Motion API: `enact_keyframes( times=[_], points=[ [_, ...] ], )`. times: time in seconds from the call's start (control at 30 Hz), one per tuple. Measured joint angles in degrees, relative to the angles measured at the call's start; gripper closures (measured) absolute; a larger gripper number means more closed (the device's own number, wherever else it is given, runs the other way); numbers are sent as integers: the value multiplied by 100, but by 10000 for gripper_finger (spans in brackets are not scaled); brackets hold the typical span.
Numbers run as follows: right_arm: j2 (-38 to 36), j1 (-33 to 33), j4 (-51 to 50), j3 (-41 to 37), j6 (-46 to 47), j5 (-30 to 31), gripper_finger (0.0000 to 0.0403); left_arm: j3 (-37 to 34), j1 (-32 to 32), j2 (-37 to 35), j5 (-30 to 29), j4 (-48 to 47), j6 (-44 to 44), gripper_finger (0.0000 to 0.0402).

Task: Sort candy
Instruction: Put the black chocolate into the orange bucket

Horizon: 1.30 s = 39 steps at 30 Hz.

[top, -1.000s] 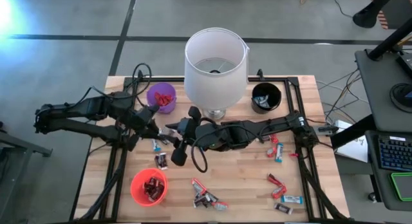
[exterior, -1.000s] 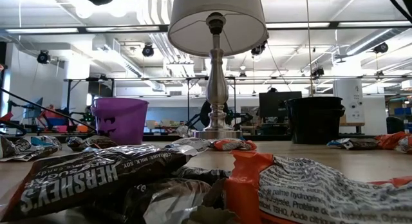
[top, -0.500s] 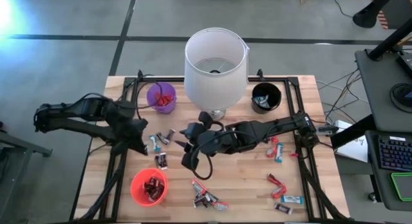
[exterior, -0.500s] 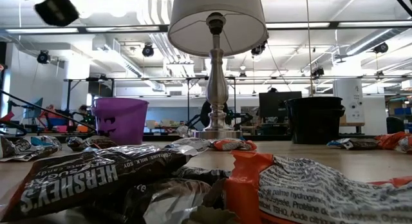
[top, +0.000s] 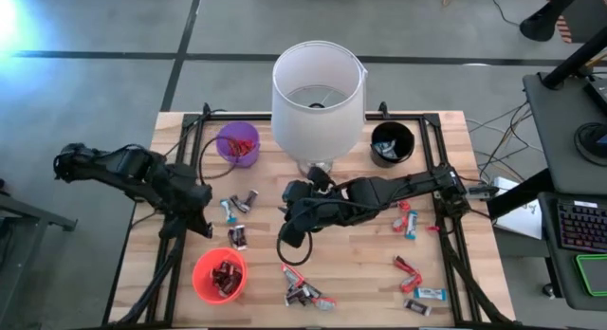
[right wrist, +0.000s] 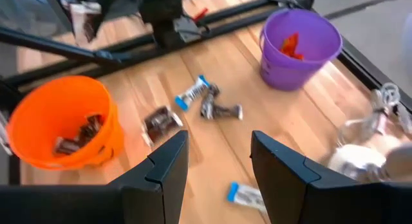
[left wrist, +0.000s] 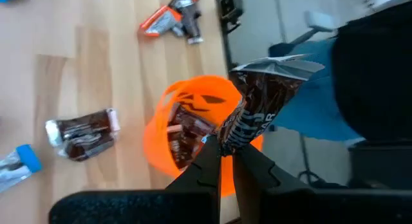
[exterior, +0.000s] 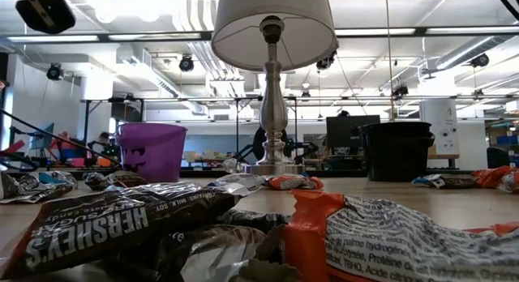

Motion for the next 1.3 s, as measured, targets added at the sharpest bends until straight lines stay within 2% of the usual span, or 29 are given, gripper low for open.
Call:
enact_keyframes(
  times=[0.2,0.43,0.6,0.8,1.07,1.3],
  points=[
    [0,0,-263,0,12,2,245,-2,-1006,218,-1531,75,-752,400],
    [0,-4,-525,0,12,0,245,-4,-2053,728,-2267,106,-2005,400],
    [0,-17,-834,0,56,0,245,-7,-2757,1265,-2485,322,-2854,400],
    [0,-28,-1183,0,1,0,245,3,-3277,1906,-2492,1170,-3607,400],
    [0,-46,-1672,0,-337,-4,245,407,-3379,2696,-2496,1290,-3862,400],
    [-3,-55,-1746,0,-881,-534,245,804,-3376,3113,-2495,1123,-3852,378]
  ],
)
